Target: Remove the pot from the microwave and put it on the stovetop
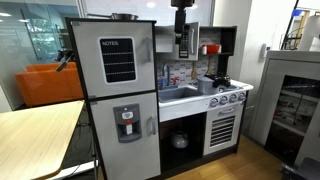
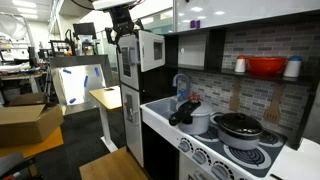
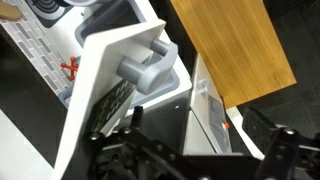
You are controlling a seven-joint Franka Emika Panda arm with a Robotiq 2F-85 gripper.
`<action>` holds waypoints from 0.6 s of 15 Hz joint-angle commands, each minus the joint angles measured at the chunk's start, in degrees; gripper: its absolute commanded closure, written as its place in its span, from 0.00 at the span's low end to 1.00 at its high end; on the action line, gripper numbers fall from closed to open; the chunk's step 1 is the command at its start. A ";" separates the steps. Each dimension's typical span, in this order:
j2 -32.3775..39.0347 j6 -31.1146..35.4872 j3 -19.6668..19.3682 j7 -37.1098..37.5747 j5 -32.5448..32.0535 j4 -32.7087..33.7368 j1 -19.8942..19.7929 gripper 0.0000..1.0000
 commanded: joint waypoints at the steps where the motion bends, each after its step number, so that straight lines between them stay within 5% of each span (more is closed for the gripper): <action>1: 1.20 2.71 0.81 0.64 -3.72 0.49 -2.03 0.00; 9: 3.07 9.42 0.65 3.95 -10.66 -0.30 -4.03 0.00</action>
